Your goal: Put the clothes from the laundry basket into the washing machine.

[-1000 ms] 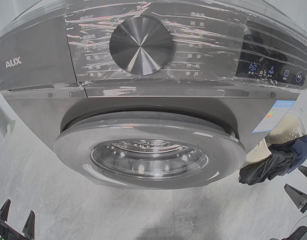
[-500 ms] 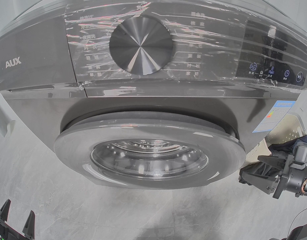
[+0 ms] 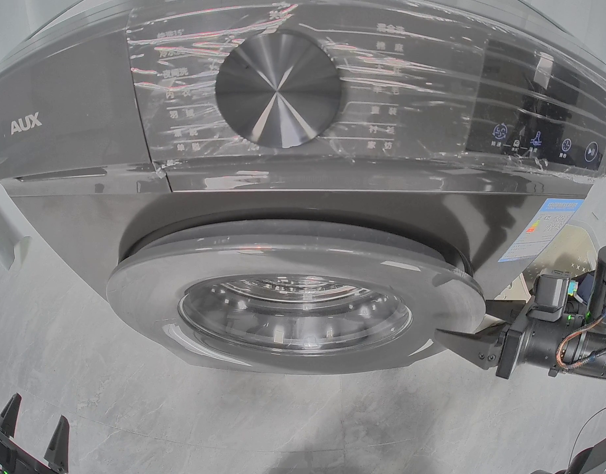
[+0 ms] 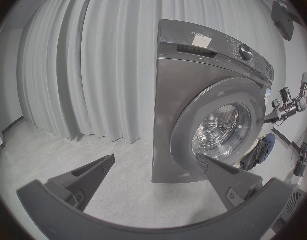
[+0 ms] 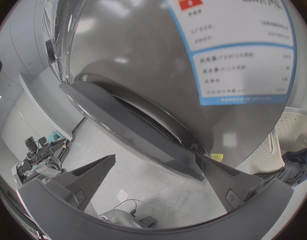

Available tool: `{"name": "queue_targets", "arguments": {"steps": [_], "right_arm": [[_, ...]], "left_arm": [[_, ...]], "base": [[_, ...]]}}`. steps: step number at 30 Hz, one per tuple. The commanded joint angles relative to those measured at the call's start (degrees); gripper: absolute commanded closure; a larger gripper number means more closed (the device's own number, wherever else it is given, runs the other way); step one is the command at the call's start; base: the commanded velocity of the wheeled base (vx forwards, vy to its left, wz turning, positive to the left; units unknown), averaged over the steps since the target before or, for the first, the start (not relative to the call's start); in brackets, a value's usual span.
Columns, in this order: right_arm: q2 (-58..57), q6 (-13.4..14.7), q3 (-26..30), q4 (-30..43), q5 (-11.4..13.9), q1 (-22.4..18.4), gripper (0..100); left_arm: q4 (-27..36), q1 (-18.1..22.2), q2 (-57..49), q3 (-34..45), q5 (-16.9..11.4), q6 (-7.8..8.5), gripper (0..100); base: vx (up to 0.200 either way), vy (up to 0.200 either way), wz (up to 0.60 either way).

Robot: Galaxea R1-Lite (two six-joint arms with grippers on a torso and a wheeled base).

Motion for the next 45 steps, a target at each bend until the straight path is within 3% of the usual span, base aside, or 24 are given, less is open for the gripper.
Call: {"name": "queue_targets", "arguments": {"steps": [1,8,17,28,38,45], "right_arm": [[0.6,0.0,2.1,0.3,0.1,1.1,0],[-3.5,-0.3,5.5,0.4,0.0,1.3,0],[1.5,-2.4,1.2,-0.1,0.0,1.3,0],[-1.8,-2.4,6.5,0.4,0.1,4.0,0],[2.1,-2.6,2.3,-0.1,0.0,2.1,0],[1.3,-2.3,5.5,0.0,0.1,6.3,0]], "left_arm": [[0.0,0.0,-0.9,1.0,0.0,-0.08,0],[0.0,0.0,-0.9,1.0,0.0,0.01,0],[0.0,0.0,-0.9,1.0,0.1,0.01,0],[0.0,0.0,-0.9,1.0,0.1,0.01,0],[0.0,0.0,-0.9,1.0,0.1,0.01,0],[0.0,0.0,-0.9,1.0,0.1,0.01,0]], "base": [[0.0,0.0,0.0],[0.0,0.0,0.0],[-0.089,0.0,0.0],[-0.036,0.0,0.0],[-0.08,0.0,0.0],[-0.143,0.0,0.0]]}}
